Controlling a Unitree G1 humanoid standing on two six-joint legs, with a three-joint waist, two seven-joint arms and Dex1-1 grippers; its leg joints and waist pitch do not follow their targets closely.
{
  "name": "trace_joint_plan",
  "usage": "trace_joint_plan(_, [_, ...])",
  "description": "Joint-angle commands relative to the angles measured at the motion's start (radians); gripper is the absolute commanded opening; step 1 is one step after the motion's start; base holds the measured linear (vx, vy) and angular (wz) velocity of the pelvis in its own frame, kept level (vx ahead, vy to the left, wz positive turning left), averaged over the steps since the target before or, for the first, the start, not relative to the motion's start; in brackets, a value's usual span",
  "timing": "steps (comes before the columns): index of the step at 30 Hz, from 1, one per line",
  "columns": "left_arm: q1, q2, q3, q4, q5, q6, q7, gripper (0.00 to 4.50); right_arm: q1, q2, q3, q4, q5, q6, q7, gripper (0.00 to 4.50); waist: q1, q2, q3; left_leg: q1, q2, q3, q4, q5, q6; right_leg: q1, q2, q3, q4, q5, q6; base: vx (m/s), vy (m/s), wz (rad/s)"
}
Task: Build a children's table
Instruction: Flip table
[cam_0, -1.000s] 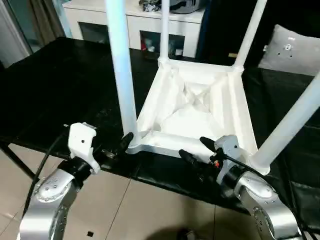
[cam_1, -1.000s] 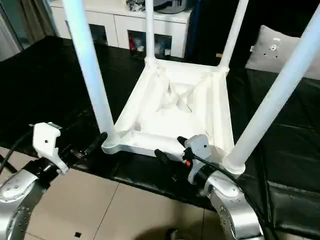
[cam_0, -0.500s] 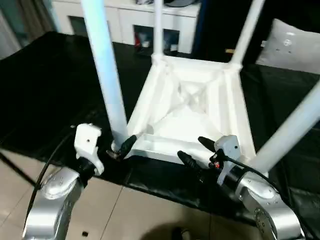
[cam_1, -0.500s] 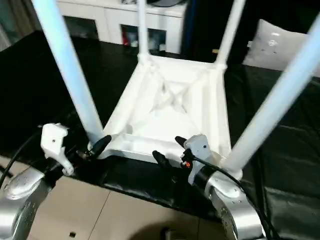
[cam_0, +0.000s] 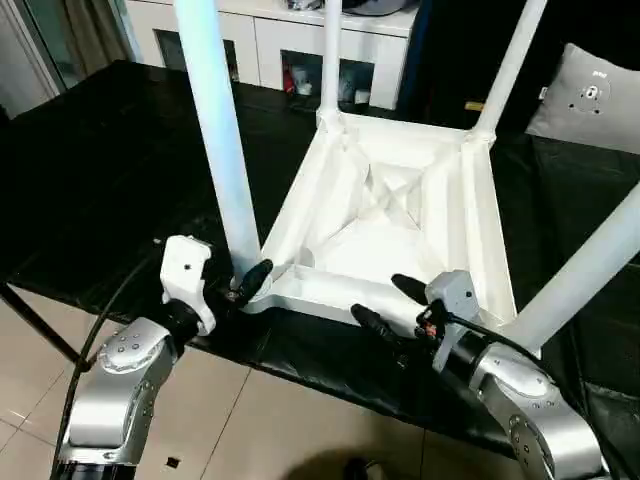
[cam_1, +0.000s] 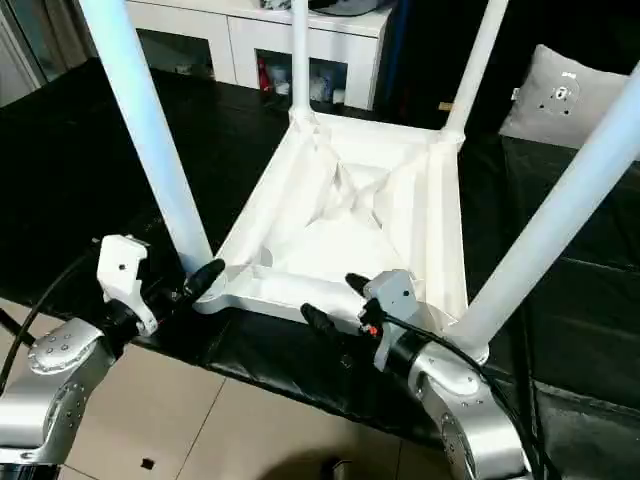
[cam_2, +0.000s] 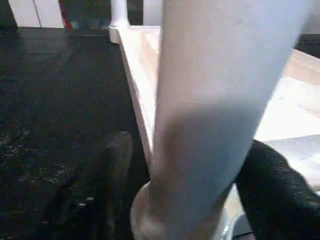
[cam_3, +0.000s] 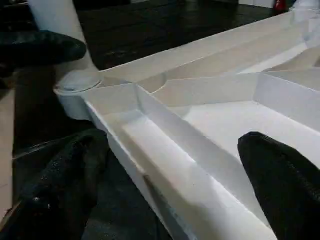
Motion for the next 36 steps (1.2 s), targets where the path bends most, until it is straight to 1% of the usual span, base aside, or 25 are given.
trace_joint_plan(1, [-0.012, 0.007, 0.006, 0.018, 0.004, -0.01, -0.005, 2.96, -0.001, -0.007, 0.008, -0.023, 0.016, 0.013, 0.013, 4.5, 0.003, 0.011, -0.053, -0.044, -0.005, 0.021, -0.078, 0.034, 0.143, 0.09, -0.05, 0.024, -0.069, -0.5, -0.103, 0.0, 0.0, 0.0])
trace_joint_plan(3, [-0.016, 0.007, 0.004, 0.024, -0.004, -0.012, -0.013, 2.81, 0.001, -0.008, 0.012, -0.02, 0.017, -0.004, 0.029, 4.5, 0.003, 0.011, -0.053, -0.045, -0.005, 0.02, -0.079, 0.019, 0.136, 0.09, -0.049, 0.022, -0.072, -0.519, -0.089, 0.0, 0.0, 0.0])
trace_joint_plan(5, [-0.017, 0.006, 0.003, 0.024, -0.01, -0.01, -0.016, 2.8, 0.001, -0.008, 0.012, -0.019, 0.017, -0.008, 0.03, 4.5, 0.003, 0.011, -0.052, -0.048, -0.005, 0.019, -0.08, 0.016, 0.132, 0.091, -0.05, 0.021, -0.072, -0.525, -0.084, 0.0, 0.0, 0.0])
trace_joint_plan(6, [-0.017, 0.005, 0.003, 0.024, -0.013, -0.008, -0.018, 2.67, 0.002, -0.008, 0.012, -0.018, 0.017, -0.009, 0.031, 4.5, 0.003, 0.01, -0.053, -0.049, -0.006, 0.018, -0.08, 0.016, 0.128, 0.092, -0.049, 0.021, -0.073, -0.527, -0.079, 0.0, 0.0, 0.0])
trace_joint_plan(7, [-0.017, 0.004, 0.003, 0.023, -0.014, -0.005, -0.017, 2.41, 0.004, -0.009, 0.012, -0.016, 0.017, -0.013, 0.033, 4.5, 0.004, 0.011, -0.053, -0.047, -0.006, 0.019, -0.08, 0.013, 0.128, 0.09, -0.049, 0.02, -0.074, -0.528, -0.075, 0.0, 0.0, 0.0])
trace_joint_plan(11, [-0.014, -0.001, 0.0, 0.019, -0.02, 0.006, -0.014, 2.28, 0.008, -0.01, 0.012, -0.014, 0.025, -0.021, 0.048, 4.5, 0.003, 0.01, -0.054, -0.051, -0.006, 0.017, -0.08, 0.02, 0.132, 0.093, -0.048, 0.019, -0.072, -0.517, -0.075, 0.0, 0.0, 0.0])
trace_joint_plan(13, [-0.01, -0.007, -0.004, 0.015, -0.026, 0.021, -0.012, 2.13, 0.008, -0.009, 0.011, -0.012, 0.025, -0.024, 0.052, 4.5, 0.004, 0.009, -0.054, -0.05, -0.006, 0.017, -0.079, 0.028, 0.134, 0.093, -0.049, 0.019, -0.07, -0.511, -0.079, 0.0, 0.0, 0.0])
trace_joint_plan(19, [-0.009, -0.039, -0.01, 0.002, -0.054, 0.092, 0.012, 2.07, 0.01, -0.01, 0.01, -0.011, 0.024, -0.029, 0.059, 4.5, 0.004, 0.01, -0.054, -0.05, -0.005, 0.018, -0.079, 0.028, 0.133, 0.092, -0.049, 0.017, -0.07, -0.513, -0.085, 0.0, 0.0, 0.0])
trace_joint_plan(20, [-0.009, -0.041, -0.009, 0.002, -0.056, 0.095, 0.014, 2.07, 0.01, -0.01, 0.01, -0.011, 0.024, -0.029, 0.059, 4.5, 0.005, 0.008, -0.054, -0.05, -0.006, 0.018, -0.078, 0.026, 0.133, 0.092, -0.048, 0.017, -0.071, -0.517, -0.082, 0.0, 0.0, 0.0])
trace_joint_plan(21, [-0.015, -0.07, 0.007, 0.005, -0.079, 0.135, 0.045, 2.07, 0.01, -0.011, 0.01, -0.012, 0.026, -0.03, 0.059, 4.5, 0.004, 0.003, -0.054, -0.051, -0.008, 0.019, -0.078, 0.024, 0.134, 0.093, -0.048, 0.017, -0.073, -0.526, -0.077, 0.0, 0.0, 0.0])
trace_joint_plan(22, [-0.015, -0.07, 0.007, 0.005, -0.079, 0.135, 0.045, 2.07, 0.01, -0.011, 0.01, -0.012, 0.026, -0.03, 0.059, 4.5, 0.005, 0.004, -0.054, -0.052, -0.008, 0.019, -0.078, 0.022, 0.132, 0.094, -0.049, 0.017, -0.071, -0.533, -0.076, 0.0, 0.0, 0.0])
trace_joint_plan(23, [-0.029, -0.117, 0.045, 0.012, -0.118, 0.184, 0.102, 2.07, 0.01, -0.011, 0.008, -0.014, 0.026, -0.033, 0.057, 4.5, 0.005, 0.001, -0.054, -0.053, -0.011, 0.02, -0.076, 0.018, 0.136, 0.093, -0.047, 0.016, -0.077, -0.551, -0.063, 0.0, 0.0, 0.0])
trace_joint_plan(24, [-0.037, -0.141, 0.066, 0.018, -0.136, 0.203, 0.13, 2.07, 0.011, -0.011, 0.007, -0.014, 0.025, -0.036, 0.056, 4.5, 0.004, 0.001, -0.053, -0.054, -0.015, 0.022, -0.074, 0.012, 0.133, 0.092, -0.046, 0.013, -0.08, -0.576, -0.055, 0.0, 0.0, 0.0])
trace_joint_plan(25, [-0.038, -0.144, 0.068, 0.018, -0.138, 0.205, 0.133, 2.07, 0.011, -0.011, 0.007, -0.014, 0.025, -0.036, 0.056, 4.5, 0.005, -0.002, -0.052, -0.054, -0.02, 0.024, -0.071, -0.004, 0.135, 0.089, -0.042, 0.009, -0.088, -0.615, -0.03, 0.0, 0.0, 0.0])
trace_joint_plan(26, [-0.061, -0.191, 0.11, 0.036, -0.177, 0.235, 0.185, 2.07, 0.011, -0.008, 0.002, -0.014, 0.026, -0.042, 0.052, 4.5, 0.005, -0.008, -0.052, -0.055, -0.023, 0.026, -0.07, -0.014, 0.135, 0.088, -0.041, 0.007, -0.091, -0.64, -0.016, 0.0, 0.0, 0.0])
trace_joint_plan(27, [-0.088, -0.247, 0.163, 0.058, -0.237, 0.26, 0.242, 2.07, 0.012, -0.002, -0.005, -0.014, 0.037, -0.042, 0.052, 4.5, 0.003, -0.012, -0.05, -0.055, -0.031, 0.029, -0.064, -0.035, 0.134, 0.083, -0.037, -0.001, -0.103, -0.694, 0.023, 0.0, 0.0, 0.0])
trace_joint_plan(28, [-0.088, -0.247, 0.163, 0.058, -0.237, 0.26, 0.242, 2.07, 0.012, -0.002, -0.005, -0.014, 0.037, -0.042, 0.052, 4.5, 0.003, -0.008, -0.049, -0.052, -0.038, 0.032, -0.058, -0.053, 0.131, 0.078, -0.035, -0.008, -0.108, -0.727, 0.041, 0.0, 0.0, 0.0])
trace_joint_plan(29, [-0.099, -0.265, 0.18, 0.067, -0.257, 0.265, 0.261, 2.07, 0.012, 0.001, -0.008, -0.014, 0.039, -0.043, 0.048, 4.5, 0.001, -0.009, -0.05, -0.051, -0.045, 0.032, -0.051, -0.08, 0.133, 0.071, -0.029, -0.024, -0.122, -0.774, 0.091, -0.056, 0.0, 0.03])
trace_joint_plan(30, [-0.116, -0.287, 0.2, 0.08, -0.28, 0.274, 0.283, 2.07, 0.013, 0.004, -0.013, -0.015, 0.041, -0.049, 0.044, 4.5, -0.002, -0.004, -0.052, -0.055, -0.046, 0.031, -0.05, -0.098, 0.139, 0.072, -0.03, -0.043, -0.133, -0.797, 0.14, -0.061, 0.003, -0.03])
trace_joint_plan(31, [-0.132, -0.302, 0.21, 0.092, -0.293, 0.286, 0.293, 2.07, 0.015, 0.008, -0.021, -0.016, 0.037, -0.057, 0.029, 4.5, -0.008, 0.009, -0.055, -0.059, -0.034, 0.024, -0.058, -0.104, 0.144, 0.083, -0.033, -0.07, -0.143, -0.771, 0.17, -0.061, 0.003, -0.03])
trace_joint_plan(32, [-0.134, -0.303, 0.211, 0.093, -0.294, 0.288, 0.293, 2.07, 0.016, 0.008, -0.022, -0.016, 0.036, -0.058, 0.026, 4.5, -0.017, 0.025, -0.044, -0.052, -0.007, 0.014, -0.072, -0.161, 0.145, 0.089, -0.035, -0.101, -0.16, -0.743, 0.178, -0.05, 0.021, -0.08])
trace_joint_plan(33, [-0.14, -0.308, 0.213, 0.099, -0.295, 0.295, 0.296, 2.07, 0.019, 0.012, -0.029, -0.019, 0.037, -0.054, 0.016, 4.5, -0.024, 0.036, -0.041, -0.044, 0.015, 0.005, -0.083, -0.214, 0.146, 0.098, -0.042, -0.111, -0.161, -0.711, 0.167, 0.0, 0.0, 0.0])
trace_joint_plan(34, [-0.14, -0.308, 0.213, 0.1, -0.295, 0.296, 0.296, 2.07, 0.019, 0.013, -0.029, -0.019, 0.038, -0.054, 0.015, 4.5, -0.026, 0.043, -0.03, -0.043, 0.049, -0.005, -0.107, -0.307, 0.15, 0.109, -0.043, -0.117, -0.147, -0.675, 0.152, 0.0, 0.0, 0.0])
trace_joint_plan(35, [-0.147, -0.314, 0.219, 0.103, -0.293, 0.309, 0.302, 2.07, 0.022, 0.018, -0.038, -0.023, 0.044, -0.041, 0.002, 4.5, -0.008, 0.067, -0.034, -0.046, 0.154, -0.056, -0.185, -0.449, 0.159, 0.15, -0.07, -0.055, 0.013, -0.402, 0.061, 0.0, 0.0, 0.0])
trace_joint_plan(36, [-0.152, -0.32, 0.228, 0.106, -0.296, 0.317, 0.308, 2.07, 0.024, 0.022, -0.045, -0.025, 0.051, -0.033, -0.005, 4.5, 0.003, 0.051, -0.008, -0.026, 0.155, -0.035, -0.209, -0.577, 0.14, 0.115, -0.078, -0.02, 0.054, -0.254, -0.014, -0.014, -0.085, 0.12])
